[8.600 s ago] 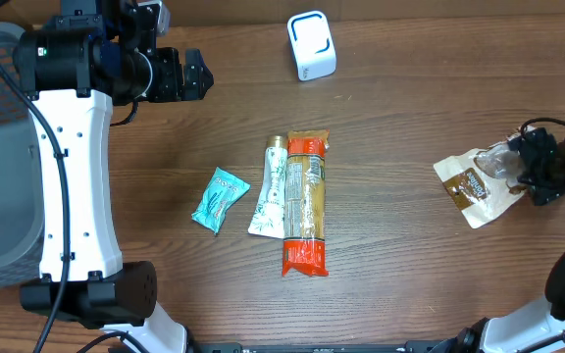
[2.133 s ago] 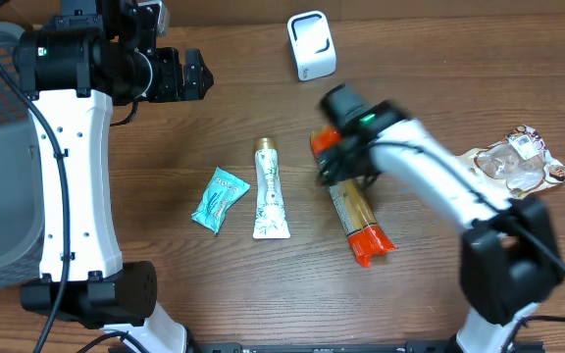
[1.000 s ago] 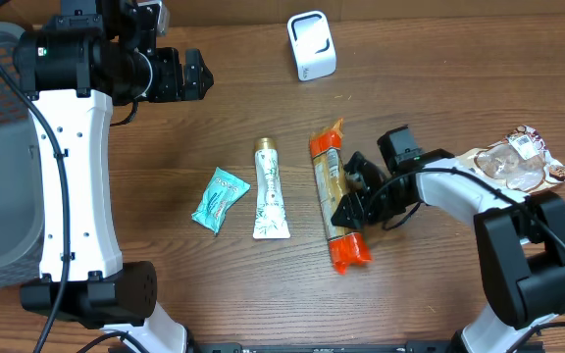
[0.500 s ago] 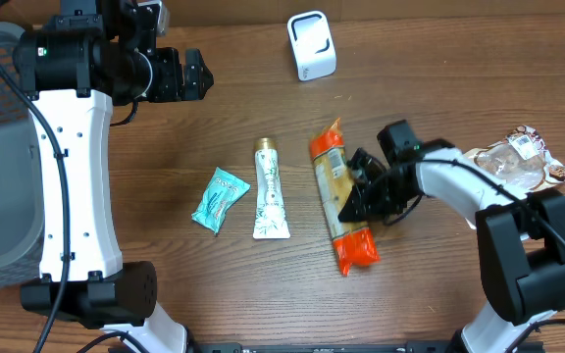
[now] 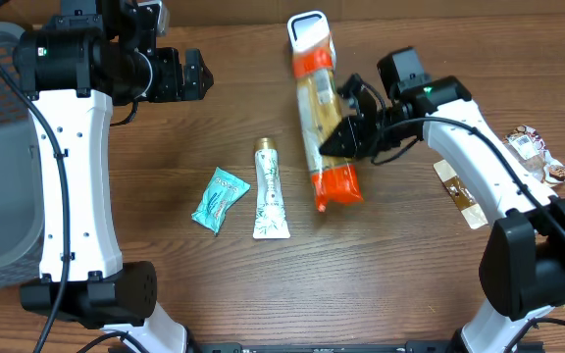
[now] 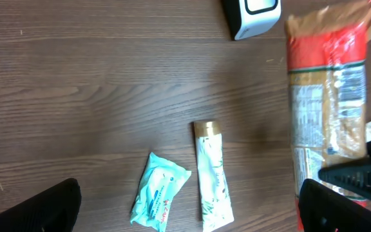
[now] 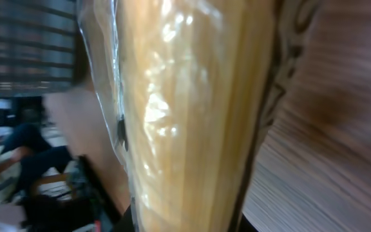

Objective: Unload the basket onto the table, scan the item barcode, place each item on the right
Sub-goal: 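Lift the spaghetti package and hold it against the white scanner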

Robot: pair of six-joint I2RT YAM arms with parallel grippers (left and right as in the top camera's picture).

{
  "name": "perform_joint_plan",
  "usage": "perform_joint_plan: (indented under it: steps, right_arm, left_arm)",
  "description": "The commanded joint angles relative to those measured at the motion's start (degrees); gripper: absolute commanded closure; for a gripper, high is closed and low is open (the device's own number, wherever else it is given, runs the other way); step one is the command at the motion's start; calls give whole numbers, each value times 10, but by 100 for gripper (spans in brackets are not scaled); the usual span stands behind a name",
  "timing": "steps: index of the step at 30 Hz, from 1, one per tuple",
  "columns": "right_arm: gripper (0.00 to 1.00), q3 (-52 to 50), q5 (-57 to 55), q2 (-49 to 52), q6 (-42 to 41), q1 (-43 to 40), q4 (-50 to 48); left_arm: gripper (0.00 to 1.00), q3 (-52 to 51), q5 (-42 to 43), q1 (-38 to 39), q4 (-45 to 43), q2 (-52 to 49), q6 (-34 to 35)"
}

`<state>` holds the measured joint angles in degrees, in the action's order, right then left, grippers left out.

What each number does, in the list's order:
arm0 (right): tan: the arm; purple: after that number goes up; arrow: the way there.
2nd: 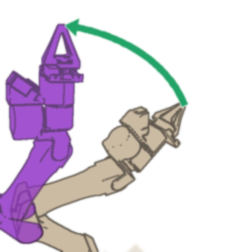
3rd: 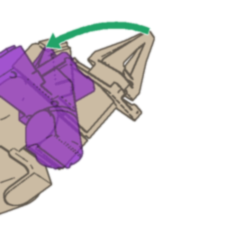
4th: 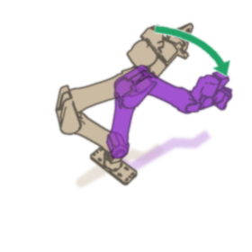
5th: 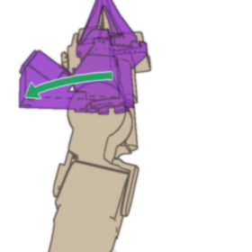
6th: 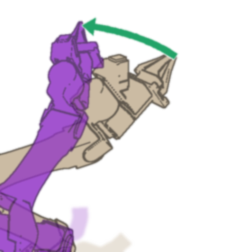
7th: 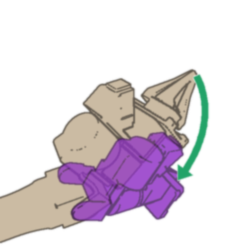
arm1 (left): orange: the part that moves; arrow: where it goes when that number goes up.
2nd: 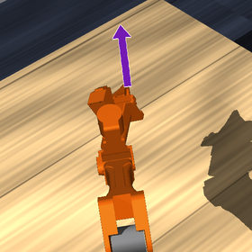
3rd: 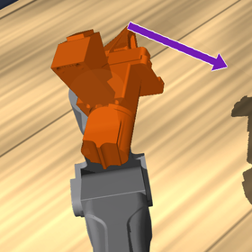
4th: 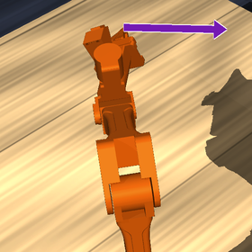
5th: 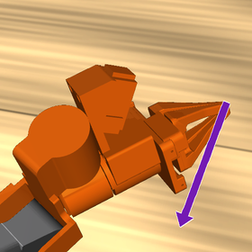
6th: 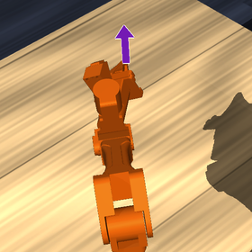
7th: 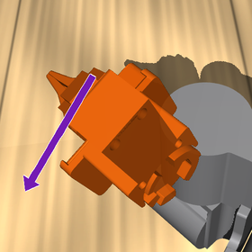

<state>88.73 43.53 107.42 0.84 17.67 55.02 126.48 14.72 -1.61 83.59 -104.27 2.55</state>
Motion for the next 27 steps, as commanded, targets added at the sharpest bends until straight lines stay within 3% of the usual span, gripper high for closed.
perform_joint_plan:
  steps: [1,9,13,16,19,23,27]
  right_arm:
    - [96,26,107,-23,9,3,-14]
    - [97,32,84,-23,-13,7,-31]
    - [97,104,-112,-23,-55,17,15]
    - [97,176,-353,-20,-66,47,41]
    - [96,185,-569,-18,-58,82,2]
    - [96,177,-783,15,15,119,-102]
    - [96,177,-862,70,212,135,-197]
  left_arm:
    - [0,2,-1,0,0,-1,-13]
    - [1,2,-1,0,0,-1,-13]
    - [0,2,-2,0,-1,-1,-13]
    - [0,2,-2,0,0,-1,-13]
    - [0,2,-2,0,0,-1,-13]
    - [0,2,-1,0,0,-1,-13]
    - [0,2,-2,0,0,-1,-13]
